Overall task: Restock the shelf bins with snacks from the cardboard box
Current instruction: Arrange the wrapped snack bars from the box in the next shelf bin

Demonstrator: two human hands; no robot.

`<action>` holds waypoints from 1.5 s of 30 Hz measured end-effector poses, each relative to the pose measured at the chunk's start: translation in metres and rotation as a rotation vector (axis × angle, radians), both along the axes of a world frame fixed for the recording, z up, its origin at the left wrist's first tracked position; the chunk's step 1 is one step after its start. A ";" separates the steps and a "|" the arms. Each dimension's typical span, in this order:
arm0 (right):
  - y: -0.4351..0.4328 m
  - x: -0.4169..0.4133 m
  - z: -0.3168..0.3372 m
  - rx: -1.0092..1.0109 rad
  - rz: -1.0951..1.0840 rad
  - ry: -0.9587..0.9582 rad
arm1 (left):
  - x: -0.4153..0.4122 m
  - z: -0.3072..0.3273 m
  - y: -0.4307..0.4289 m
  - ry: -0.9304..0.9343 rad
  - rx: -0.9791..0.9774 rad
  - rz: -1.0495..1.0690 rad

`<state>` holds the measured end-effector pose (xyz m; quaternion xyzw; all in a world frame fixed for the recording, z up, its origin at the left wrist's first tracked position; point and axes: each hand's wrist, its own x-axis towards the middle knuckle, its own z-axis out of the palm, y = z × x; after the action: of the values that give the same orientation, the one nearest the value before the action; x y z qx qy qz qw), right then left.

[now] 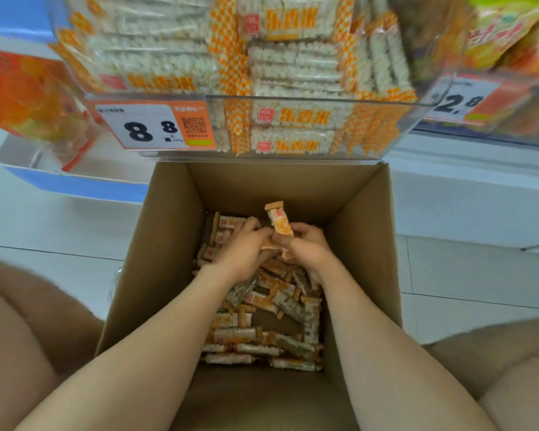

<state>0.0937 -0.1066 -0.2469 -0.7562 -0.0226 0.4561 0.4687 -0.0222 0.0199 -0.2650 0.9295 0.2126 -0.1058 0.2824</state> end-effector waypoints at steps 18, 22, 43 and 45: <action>-0.014 -0.022 0.203 -0.121 0.539 -0.630 | -0.042 0.249 0.025 -0.153 -0.127 -0.024; -0.025 -0.039 0.231 -0.060 0.533 -0.710 | -0.058 0.272 0.024 -0.193 -0.203 -0.005; -0.008 0.021 0.317 0.166 0.437 -1.454 | -0.033 0.320 0.044 -0.716 0.355 0.049; 0.006 0.040 0.320 -0.004 0.436 -1.550 | -0.026 0.314 0.054 -0.618 0.470 0.113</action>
<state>0.1342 -0.1010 0.0733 -0.8370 -0.4877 -0.1174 0.2188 -0.0486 0.0737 0.0488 0.9437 0.1867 0.2462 0.1178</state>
